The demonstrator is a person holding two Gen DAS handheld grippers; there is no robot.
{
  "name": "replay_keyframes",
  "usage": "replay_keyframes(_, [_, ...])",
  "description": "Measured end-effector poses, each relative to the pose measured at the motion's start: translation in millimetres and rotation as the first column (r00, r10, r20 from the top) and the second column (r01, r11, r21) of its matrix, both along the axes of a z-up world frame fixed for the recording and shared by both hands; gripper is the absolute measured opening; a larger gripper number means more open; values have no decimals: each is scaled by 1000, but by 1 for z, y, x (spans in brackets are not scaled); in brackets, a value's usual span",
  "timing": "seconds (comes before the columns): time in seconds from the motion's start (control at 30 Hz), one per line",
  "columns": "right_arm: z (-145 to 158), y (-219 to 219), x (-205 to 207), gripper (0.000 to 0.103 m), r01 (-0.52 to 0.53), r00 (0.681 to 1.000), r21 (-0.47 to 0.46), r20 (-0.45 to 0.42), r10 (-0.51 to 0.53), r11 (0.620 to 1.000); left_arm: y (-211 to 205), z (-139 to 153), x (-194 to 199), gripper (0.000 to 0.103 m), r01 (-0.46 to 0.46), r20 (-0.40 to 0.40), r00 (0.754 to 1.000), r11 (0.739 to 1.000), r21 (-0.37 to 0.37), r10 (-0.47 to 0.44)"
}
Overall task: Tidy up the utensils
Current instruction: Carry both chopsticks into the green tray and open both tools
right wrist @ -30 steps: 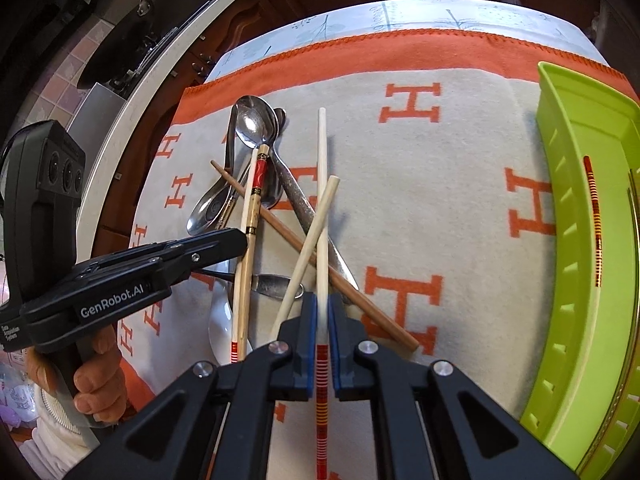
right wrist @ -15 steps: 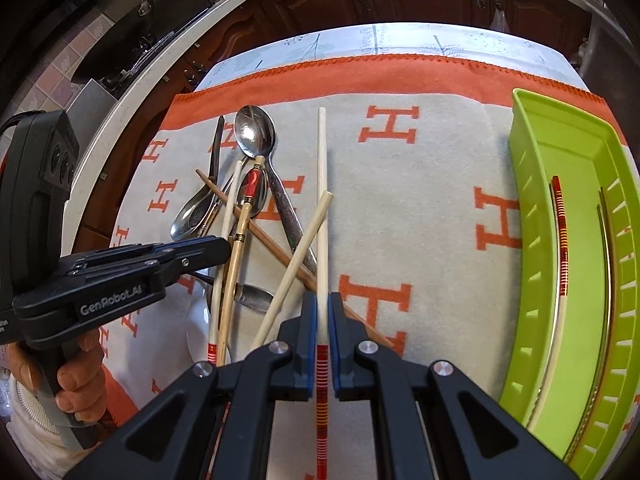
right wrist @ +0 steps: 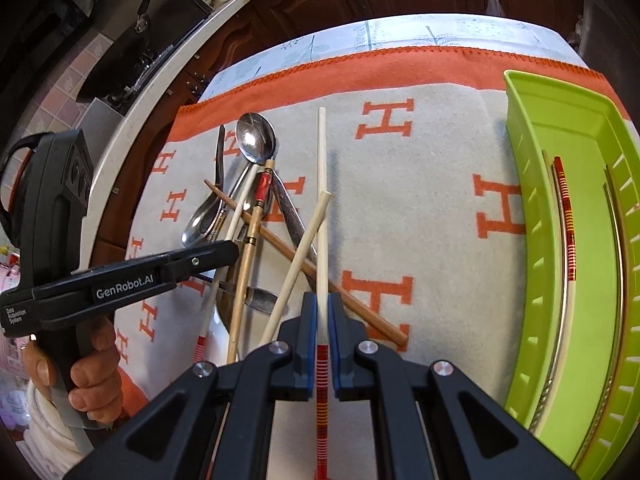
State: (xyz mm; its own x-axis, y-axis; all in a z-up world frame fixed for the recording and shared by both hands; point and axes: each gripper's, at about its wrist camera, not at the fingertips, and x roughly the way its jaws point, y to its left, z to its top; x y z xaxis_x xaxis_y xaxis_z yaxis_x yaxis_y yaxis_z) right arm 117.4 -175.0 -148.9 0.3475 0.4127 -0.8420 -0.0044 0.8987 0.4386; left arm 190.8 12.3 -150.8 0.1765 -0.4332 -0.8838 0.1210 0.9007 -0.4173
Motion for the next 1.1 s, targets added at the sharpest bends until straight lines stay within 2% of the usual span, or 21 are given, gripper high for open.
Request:
replay_keyframes(0.27, [6, -15, -5, 5, 59, 998, 54, 5, -59, 997, -20, 43, -24, 3, 42, 67, 997, 998, -48, -39])
replay_keyframes(0.5, [19, -35, -20, 5, 104, 994, 96, 33, -107, 990, -56, 74, -41, 3, 100, 116, 989, 994, -39, -95])
replay_keyframes(0.9, [36, -98, -68, 5, 210, 973, 144, 69, -222, 967, -154, 92, -69, 3, 220, 162, 963, 975, -14, -215])
replay_keyframes(1.0, [40, -115, -78, 5, 238, 965, 127, 84, -250, 963, -180, 99, -69, 3, 221, 189, 958, 975, -15, -214])
replay_keyframes(1.1, [43, -125, -82, 5, 261, 958, 73, 106, -268, 963, -199, 99, -63, 3, 199, 193, 962, 980, -22, -191])
